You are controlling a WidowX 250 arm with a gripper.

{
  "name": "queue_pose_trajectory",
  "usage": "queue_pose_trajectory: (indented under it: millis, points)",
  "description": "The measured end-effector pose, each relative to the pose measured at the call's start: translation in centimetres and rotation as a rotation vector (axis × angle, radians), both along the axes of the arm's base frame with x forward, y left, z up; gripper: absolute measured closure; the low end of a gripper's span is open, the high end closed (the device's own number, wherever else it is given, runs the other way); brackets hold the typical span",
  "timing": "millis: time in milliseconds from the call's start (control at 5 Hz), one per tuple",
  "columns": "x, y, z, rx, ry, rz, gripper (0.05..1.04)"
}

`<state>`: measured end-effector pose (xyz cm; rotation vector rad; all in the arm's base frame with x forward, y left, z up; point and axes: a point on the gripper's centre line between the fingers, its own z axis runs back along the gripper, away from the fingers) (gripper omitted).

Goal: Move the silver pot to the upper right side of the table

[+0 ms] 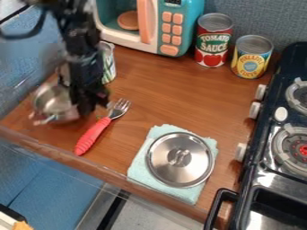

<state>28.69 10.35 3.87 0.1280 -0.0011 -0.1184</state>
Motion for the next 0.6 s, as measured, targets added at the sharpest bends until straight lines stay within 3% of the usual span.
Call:
queue_pose_trajectory:
  millis: [200,400,600]
  points:
    - [2.1,-3.8,3.6,0.008,-0.059,-0.052,1.01]
    - [5.6,-8.9,6.1,-0.011,-0.15,-0.163,1.01]
    - [7.8,-13.7,4.7,-0.037,-0.131,-0.279,1.011]
